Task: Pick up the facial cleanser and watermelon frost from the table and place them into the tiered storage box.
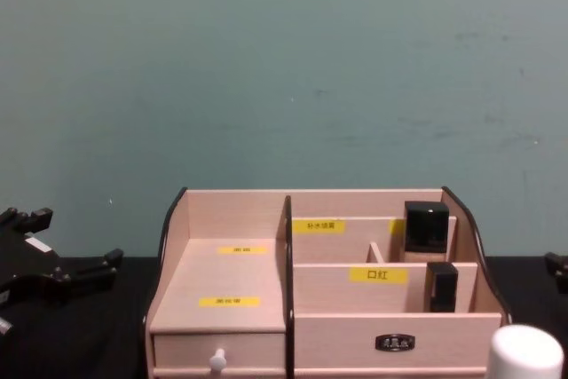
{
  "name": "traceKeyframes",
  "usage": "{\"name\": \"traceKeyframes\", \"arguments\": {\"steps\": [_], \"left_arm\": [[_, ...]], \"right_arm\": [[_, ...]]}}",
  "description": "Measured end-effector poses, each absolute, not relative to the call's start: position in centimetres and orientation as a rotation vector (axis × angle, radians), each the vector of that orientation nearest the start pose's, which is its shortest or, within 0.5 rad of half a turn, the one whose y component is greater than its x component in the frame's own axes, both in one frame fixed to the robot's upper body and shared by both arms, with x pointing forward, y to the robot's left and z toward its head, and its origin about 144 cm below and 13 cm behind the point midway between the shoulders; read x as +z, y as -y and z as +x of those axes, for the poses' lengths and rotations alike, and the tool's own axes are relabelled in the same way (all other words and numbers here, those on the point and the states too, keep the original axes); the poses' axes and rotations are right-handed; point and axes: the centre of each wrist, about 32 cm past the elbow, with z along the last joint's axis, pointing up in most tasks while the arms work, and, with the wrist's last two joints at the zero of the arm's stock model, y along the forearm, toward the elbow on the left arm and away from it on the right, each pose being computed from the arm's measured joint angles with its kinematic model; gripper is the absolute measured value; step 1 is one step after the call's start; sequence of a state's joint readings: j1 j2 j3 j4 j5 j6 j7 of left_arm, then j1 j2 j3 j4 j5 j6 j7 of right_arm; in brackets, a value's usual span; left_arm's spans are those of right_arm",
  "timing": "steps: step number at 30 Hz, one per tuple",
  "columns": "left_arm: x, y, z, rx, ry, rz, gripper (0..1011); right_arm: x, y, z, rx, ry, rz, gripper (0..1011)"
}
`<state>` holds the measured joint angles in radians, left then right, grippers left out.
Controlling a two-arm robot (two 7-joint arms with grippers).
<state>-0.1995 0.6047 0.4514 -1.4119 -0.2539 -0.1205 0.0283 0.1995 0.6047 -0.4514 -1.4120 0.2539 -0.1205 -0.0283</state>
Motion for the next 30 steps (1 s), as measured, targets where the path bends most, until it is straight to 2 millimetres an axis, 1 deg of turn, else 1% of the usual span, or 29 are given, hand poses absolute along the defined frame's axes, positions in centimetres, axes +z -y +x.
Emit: {"name": "traceKeyframes", "arguments": {"steps": [30], "left_arm": [[113.98,-30.97,48.86,1.248,0.285,0.305,1010]], "right_arm": [[113.98,30.97,48.86,-1.248,0.285,-0.305,1002]]}}
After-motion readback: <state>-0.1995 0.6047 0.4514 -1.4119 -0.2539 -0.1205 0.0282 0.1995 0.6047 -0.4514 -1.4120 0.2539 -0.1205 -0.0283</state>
